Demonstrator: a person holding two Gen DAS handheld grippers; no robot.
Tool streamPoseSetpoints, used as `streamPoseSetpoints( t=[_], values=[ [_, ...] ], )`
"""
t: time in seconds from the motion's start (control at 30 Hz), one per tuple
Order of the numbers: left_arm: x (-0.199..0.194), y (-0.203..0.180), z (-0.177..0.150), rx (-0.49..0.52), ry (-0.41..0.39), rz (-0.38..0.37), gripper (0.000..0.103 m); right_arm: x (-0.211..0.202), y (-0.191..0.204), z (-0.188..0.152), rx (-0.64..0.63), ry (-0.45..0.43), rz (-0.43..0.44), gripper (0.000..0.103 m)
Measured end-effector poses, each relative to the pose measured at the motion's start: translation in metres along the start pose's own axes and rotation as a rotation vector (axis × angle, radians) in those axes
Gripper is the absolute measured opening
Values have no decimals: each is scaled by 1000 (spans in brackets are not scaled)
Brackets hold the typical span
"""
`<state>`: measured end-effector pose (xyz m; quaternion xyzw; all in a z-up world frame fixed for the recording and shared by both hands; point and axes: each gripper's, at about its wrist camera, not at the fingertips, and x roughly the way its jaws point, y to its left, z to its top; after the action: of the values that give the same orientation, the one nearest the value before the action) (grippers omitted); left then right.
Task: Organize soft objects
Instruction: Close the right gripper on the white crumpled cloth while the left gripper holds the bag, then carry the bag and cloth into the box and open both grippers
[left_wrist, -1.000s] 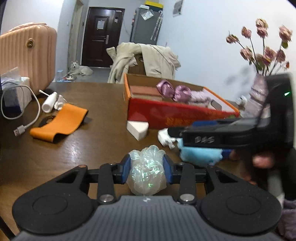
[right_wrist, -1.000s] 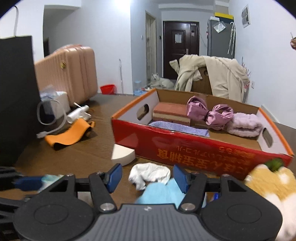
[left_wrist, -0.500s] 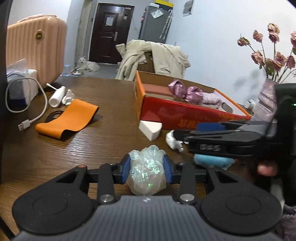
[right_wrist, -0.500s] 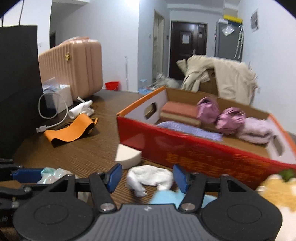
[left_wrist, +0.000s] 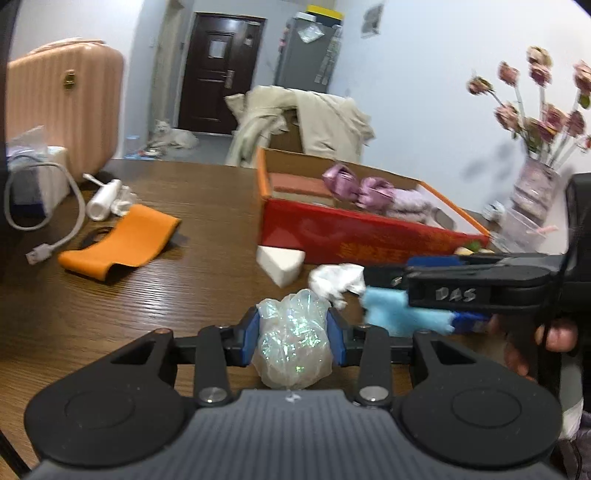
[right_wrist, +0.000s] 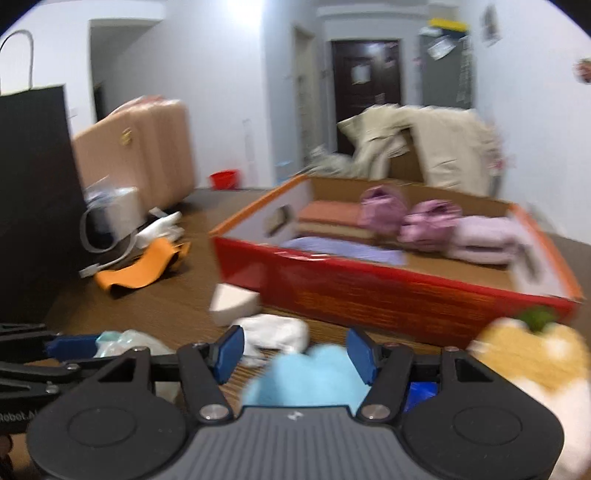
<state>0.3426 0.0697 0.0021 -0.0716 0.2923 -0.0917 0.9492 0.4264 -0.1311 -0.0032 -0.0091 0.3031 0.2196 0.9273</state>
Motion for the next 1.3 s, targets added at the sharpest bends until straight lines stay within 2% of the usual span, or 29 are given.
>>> streamPoseSetpoints(
  t=[0.1,0.17,0.23,0.27,0.3,0.33,0.47,0.57,0.7,0.9,1.03,1.17,1.3],
  values=[
    [2,12,4,-29,-6,40,39,30,16,5,-38,32,37,61],
    [3,18,5,-40,-7,51,39,45,24,5,-56,52,18,59],
    [6,22,5,-48,-1,56,39,54,27,3,-65,81,7,46],
    [8,23,5,-50,2,56,39,54,28,1,-76,74,5,36],
    [9,23,4,-52,5,56,39,54,30,0,-87,71,1,19],
    [9,23,4,-52,7,57,39,52,29,1,-84,73,7,18],
    [-5,16,4,-36,-14,56,39,26,32,1,-79,29,16,16],
    [-28,3,-1,-30,-31,22,39,-24,40,-11,-98,-23,3,16],
    [-55,-23,-23,-28,-7,-52,39,-102,45,-48,-68,-52,31,16],
    [-80,-72,-49,51,27,-138,39,-184,36,-102,-4,-46,-34,16],
    [-88,-98,-49,80,4,-161,39,-209,22,-115,20,-66,-58,16],
    [-86,-113,-36,115,-20,-163,39,-219,2,-115,43,-107,-75,16],
    [-68,-121,6,149,-70,-195,39,-202,-22,-84,35,-152,-84,16]
  ],
)
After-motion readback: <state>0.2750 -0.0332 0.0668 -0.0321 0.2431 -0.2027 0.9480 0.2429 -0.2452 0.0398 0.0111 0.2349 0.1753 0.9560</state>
